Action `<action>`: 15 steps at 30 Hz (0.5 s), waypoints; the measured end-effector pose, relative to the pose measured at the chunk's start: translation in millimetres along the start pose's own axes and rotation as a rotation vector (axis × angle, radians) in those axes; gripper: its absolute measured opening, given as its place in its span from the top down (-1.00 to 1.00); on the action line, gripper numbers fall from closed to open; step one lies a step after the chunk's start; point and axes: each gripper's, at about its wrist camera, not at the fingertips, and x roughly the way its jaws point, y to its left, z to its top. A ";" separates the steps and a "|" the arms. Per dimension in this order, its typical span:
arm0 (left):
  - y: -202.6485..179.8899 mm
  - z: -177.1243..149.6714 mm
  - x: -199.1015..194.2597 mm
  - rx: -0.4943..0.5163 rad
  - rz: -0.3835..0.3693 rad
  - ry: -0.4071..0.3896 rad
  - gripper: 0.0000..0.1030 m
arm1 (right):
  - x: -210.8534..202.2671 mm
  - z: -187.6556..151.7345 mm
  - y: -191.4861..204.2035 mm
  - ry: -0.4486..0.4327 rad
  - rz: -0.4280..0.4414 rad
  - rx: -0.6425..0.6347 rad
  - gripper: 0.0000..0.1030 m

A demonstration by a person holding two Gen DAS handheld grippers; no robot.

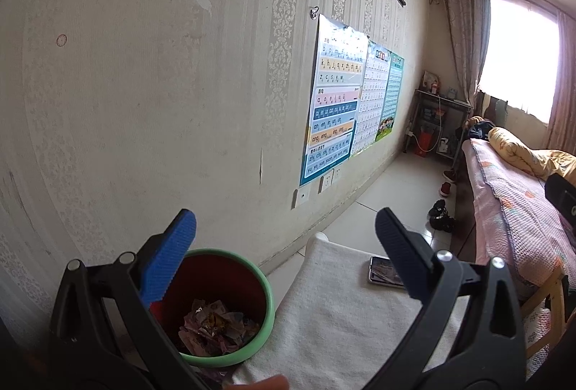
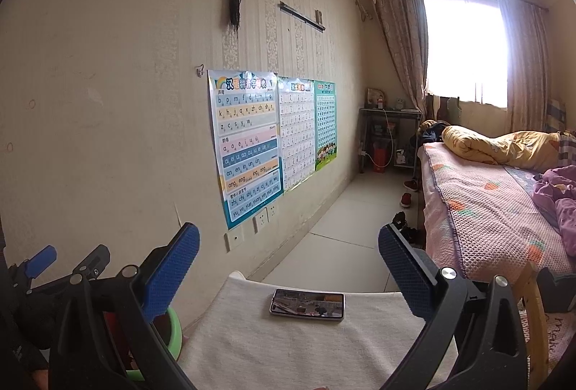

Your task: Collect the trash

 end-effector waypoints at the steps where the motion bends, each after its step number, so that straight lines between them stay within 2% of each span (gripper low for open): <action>1: 0.5 0.2 0.2 -0.002 0.001 0.001 -0.89 | 0.0 -0.1 0.1 0.000 -0.001 0.000 -0.87; 15: 0.2 -4.9 5.9 0.000 -0.013 0.017 -0.89 | 4.2 -6.7 -3.2 0.024 -0.006 0.003 -0.87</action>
